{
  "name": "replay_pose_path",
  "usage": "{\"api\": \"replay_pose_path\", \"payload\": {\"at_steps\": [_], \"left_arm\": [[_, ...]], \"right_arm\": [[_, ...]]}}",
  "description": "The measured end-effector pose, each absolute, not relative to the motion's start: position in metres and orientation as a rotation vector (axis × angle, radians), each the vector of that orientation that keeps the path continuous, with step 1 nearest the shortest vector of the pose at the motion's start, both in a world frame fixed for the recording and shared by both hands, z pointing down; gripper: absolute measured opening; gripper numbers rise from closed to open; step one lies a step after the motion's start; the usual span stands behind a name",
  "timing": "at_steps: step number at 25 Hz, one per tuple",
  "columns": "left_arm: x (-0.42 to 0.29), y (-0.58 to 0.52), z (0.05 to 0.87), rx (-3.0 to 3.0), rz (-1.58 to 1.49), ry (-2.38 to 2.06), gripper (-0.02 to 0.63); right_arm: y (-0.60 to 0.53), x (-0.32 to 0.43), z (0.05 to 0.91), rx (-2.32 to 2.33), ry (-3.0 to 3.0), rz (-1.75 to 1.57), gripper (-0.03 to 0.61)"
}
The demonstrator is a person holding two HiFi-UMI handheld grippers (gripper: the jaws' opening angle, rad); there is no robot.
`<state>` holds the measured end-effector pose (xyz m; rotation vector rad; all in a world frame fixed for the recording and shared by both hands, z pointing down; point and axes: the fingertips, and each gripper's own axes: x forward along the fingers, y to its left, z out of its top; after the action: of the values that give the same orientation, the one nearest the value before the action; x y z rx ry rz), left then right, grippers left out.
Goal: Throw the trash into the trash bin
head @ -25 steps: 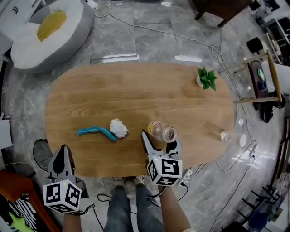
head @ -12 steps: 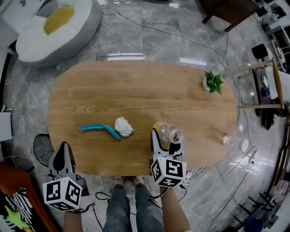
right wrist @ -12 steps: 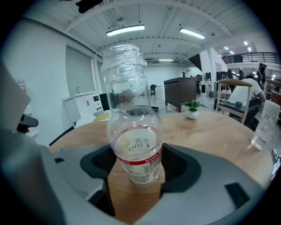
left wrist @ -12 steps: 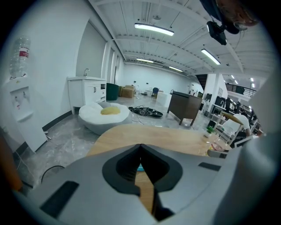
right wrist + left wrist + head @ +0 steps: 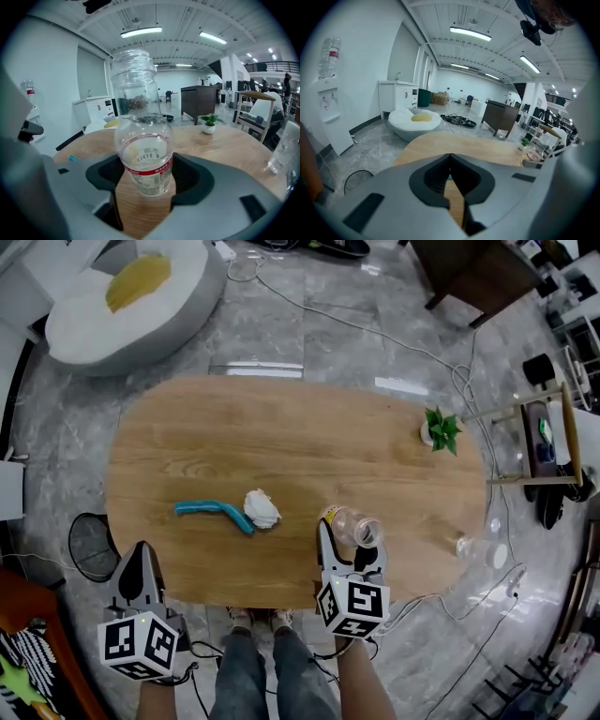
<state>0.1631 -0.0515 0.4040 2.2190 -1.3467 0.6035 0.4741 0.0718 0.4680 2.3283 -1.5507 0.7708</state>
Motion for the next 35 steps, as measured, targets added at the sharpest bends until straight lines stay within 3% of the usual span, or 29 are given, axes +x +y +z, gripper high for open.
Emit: {"api": "replay_pose_path", "payload": {"at_steps": [15,35], "left_arm": [[0.095,-0.039,0.357,2.103,0.465,-1.566,-0.008],[-0.161,0.022,0.345,1.59,0.251,-2.029,-0.008]], "right_arm": [[0.026,0.413,0.401,2.096,-1.81,0.659,0.318],[-0.08,0.135,0.375,1.436,-2.268,0.489,0.316]]}}
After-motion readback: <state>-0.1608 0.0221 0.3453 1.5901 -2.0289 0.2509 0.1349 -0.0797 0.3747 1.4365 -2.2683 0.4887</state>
